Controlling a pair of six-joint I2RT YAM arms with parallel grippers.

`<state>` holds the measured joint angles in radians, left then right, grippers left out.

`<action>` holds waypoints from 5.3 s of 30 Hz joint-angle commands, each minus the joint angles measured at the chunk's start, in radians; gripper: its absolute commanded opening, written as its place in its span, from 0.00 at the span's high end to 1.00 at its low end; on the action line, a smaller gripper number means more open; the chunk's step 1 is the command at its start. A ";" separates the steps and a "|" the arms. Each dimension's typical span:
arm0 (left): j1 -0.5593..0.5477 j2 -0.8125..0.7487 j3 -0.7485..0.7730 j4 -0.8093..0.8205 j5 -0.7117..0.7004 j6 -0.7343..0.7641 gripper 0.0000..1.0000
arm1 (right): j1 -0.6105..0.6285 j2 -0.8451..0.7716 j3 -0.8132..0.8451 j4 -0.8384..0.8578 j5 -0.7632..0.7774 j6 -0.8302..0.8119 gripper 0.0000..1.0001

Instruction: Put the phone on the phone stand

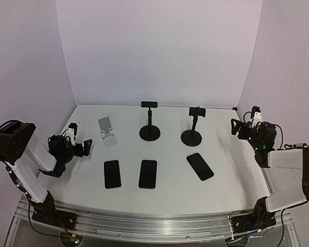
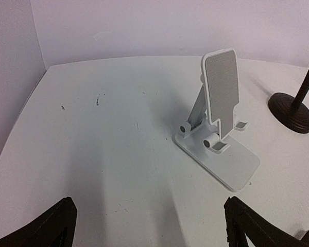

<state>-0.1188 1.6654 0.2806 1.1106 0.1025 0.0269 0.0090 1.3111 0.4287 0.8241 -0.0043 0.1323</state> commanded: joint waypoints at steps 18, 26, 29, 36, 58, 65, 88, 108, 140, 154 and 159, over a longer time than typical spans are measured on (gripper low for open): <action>-0.004 -0.661 0.119 -0.345 0.360 -0.132 0.01 | 0.841 0.138 0.651 -0.735 0.485 0.076 0.08; -0.059 -0.705 0.146 -0.383 0.410 -0.086 0.01 | 0.969 0.468 0.854 -0.714 0.580 0.243 0.07; -0.080 -0.686 0.176 -0.428 0.396 -0.103 0.00 | 0.969 0.545 0.843 -0.558 0.629 0.212 0.07; -0.120 -0.648 0.211 -0.442 0.343 -0.127 0.00 | 0.965 0.824 0.835 0.171 0.666 -0.165 0.07; -0.120 -0.621 0.279 -0.496 0.289 -0.119 0.00 | 0.834 1.310 1.307 0.336 0.639 -0.201 0.39; -0.119 -0.598 0.293 -0.498 0.272 -0.104 0.00 | 0.825 1.361 1.394 0.327 0.606 -0.236 0.66; -0.120 -0.626 0.257 -0.499 0.283 -0.119 0.00 | 0.928 1.170 1.067 0.366 0.657 -0.220 0.92; -0.120 -0.663 0.294 -0.624 0.236 -0.232 0.00 | 1.064 0.770 0.879 -0.256 0.686 -0.055 0.02; -0.122 -0.784 0.379 -1.300 0.175 -0.581 0.01 | 1.181 0.871 1.411 -1.758 0.332 0.973 0.02; -0.123 -0.746 0.371 -1.207 0.246 -0.573 0.01 | 1.101 1.096 1.590 -1.862 0.262 0.850 0.02; -0.122 -0.744 0.373 -1.193 0.234 -0.591 0.00 | 1.066 1.089 1.551 -1.840 0.248 0.806 0.02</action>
<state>-0.2371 0.9215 0.6456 -0.1372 0.3370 -0.5515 1.1000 2.3901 1.9991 -0.9957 0.2716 0.9875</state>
